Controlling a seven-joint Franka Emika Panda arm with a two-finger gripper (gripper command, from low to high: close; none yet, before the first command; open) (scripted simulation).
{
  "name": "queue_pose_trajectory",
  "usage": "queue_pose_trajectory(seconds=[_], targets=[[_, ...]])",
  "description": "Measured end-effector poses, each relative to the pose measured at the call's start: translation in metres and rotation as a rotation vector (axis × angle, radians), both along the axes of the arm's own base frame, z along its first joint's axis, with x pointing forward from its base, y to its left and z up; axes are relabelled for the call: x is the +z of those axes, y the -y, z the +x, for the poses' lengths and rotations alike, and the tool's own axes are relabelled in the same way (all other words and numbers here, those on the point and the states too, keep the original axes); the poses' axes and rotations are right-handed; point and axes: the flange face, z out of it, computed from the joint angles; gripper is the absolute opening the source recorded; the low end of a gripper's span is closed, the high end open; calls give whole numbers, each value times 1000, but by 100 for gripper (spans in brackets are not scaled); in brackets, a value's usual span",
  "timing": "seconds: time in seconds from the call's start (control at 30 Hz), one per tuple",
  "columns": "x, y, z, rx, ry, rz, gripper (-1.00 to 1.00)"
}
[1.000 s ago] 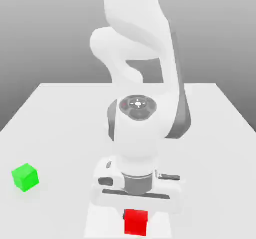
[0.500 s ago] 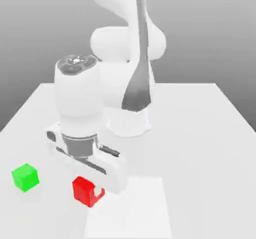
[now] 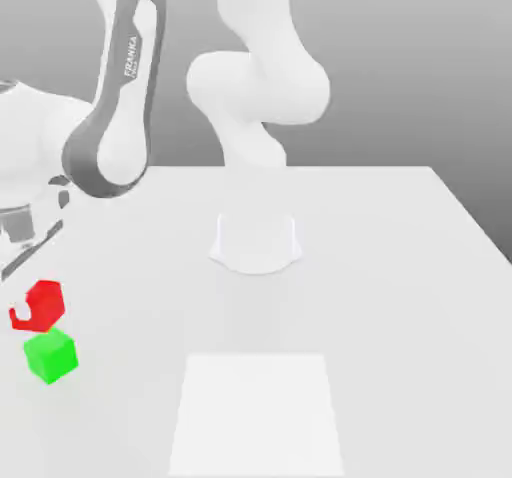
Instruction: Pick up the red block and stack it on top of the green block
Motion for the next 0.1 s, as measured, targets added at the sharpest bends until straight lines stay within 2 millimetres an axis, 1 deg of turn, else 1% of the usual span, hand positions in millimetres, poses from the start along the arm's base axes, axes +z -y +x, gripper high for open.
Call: queue_pose_trajectory(seconds=[0.1], targets=[[0, 0, 0, 0, 0, 0, 100]])
